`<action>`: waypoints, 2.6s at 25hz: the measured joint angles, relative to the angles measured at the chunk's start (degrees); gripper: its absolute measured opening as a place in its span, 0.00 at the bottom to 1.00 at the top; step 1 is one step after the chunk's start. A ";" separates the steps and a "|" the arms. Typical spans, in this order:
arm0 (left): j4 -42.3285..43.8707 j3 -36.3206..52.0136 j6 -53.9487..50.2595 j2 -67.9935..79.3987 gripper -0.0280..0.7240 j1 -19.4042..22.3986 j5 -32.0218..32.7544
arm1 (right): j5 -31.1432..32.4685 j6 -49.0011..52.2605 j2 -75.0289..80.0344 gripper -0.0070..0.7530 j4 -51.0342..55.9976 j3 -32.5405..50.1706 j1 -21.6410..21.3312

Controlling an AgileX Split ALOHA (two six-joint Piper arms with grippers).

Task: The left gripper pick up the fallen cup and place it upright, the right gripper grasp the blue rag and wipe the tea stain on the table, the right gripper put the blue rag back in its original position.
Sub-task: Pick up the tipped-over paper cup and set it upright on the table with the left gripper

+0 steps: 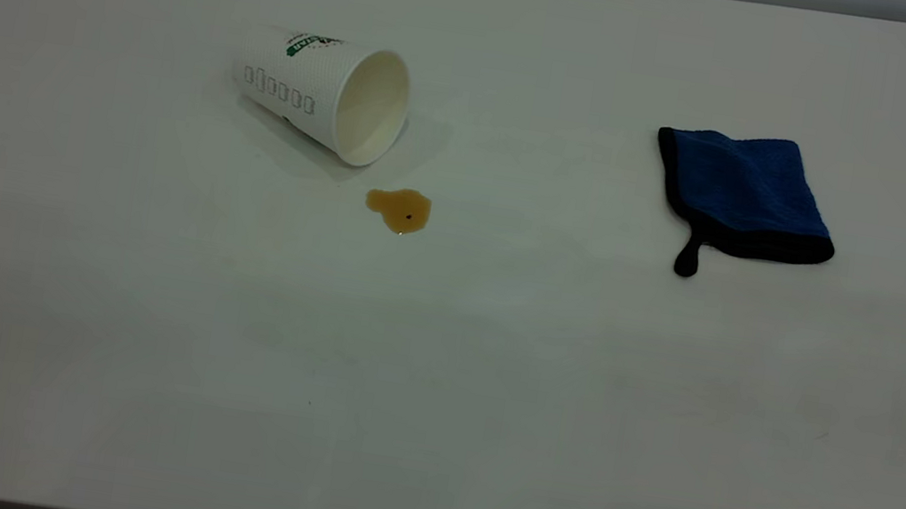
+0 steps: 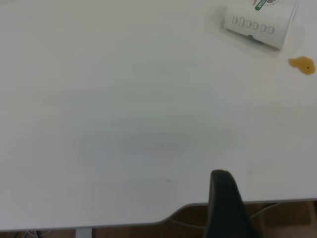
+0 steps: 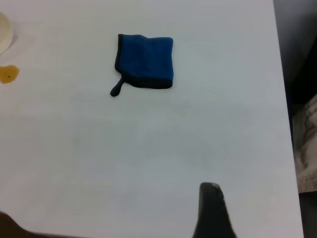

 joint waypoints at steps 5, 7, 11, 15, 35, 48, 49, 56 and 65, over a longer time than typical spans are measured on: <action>0.00 0.00 0.00 0.00 0.68 0.00 0.00 | 0.00 0.00 0.00 0.73 0.00 0.00 0.00; 0.00 0.00 0.00 0.00 0.68 0.00 0.00 | 0.00 0.00 0.00 0.73 0.00 0.00 0.00; 0.00 0.00 0.00 0.00 0.68 0.00 0.00 | 0.00 0.00 0.00 0.73 0.00 0.00 0.00; 0.00 0.00 0.00 0.00 0.68 0.00 0.00 | 0.00 0.00 0.00 0.73 0.00 0.00 0.00; 0.00 -0.96 1.12 5.87 0.66 0.00 -2.12 | 0.00 0.00 0.00 0.73 0.00 0.00 0.00; -7.42 -8.39 14.91 41.11 0.65 0.00 -23.35 | 0.00 0.00 0.00 0.73 0.00 0.00 0.00; -9.48 -8.79 17.05 43.75 0.65 0.00 -25.40 | 0.00 0.00 0.00 0.73 0.00 0.00 0.00; -17.70 -10.88 27.70 61.84 0.66 -4.45 -32.83 | 0.00 0.00 0.00 0.73 0.00 0.00 0.00; -18.36 -14.50 28.22 85.77 0.66 -19.83 -49.55 | 0.00 0.00 0.00 0.73 0.00 0.00 0.00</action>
